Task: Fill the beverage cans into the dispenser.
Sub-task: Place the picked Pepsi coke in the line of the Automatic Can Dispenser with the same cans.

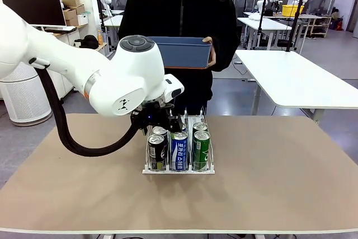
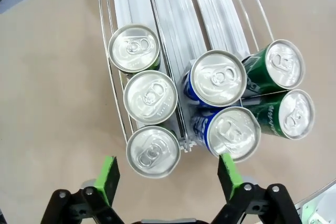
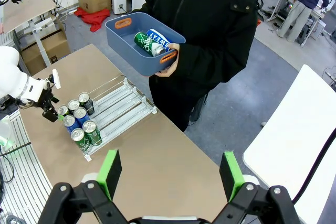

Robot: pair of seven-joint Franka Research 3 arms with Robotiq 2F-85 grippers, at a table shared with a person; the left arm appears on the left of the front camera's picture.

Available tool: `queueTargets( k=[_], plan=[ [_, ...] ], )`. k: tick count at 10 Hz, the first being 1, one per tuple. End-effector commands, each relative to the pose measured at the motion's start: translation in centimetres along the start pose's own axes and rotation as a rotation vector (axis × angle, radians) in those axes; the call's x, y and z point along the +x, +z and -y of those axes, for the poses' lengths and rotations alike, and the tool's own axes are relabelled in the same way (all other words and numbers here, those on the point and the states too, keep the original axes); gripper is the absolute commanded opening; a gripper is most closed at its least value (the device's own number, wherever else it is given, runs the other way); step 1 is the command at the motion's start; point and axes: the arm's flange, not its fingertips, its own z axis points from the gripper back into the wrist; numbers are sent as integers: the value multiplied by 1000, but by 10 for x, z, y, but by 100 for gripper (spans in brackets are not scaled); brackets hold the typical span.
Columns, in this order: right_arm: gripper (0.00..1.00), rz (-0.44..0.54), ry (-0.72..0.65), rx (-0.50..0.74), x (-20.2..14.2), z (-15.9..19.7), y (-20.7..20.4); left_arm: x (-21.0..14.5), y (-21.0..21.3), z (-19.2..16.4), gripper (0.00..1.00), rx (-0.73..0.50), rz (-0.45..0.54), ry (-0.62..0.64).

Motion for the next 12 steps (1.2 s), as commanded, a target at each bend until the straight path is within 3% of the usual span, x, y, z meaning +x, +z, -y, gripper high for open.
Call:
queueTargets(
  k=[1,12],
  plan=[
    [100,2,0,5,-1,-1,-1,-10,9,-5,100,-11,-5,-10],
    [100,2,0,5,-1,-1,-1,-7,14,1,100,1,19,-3]
  ],
)
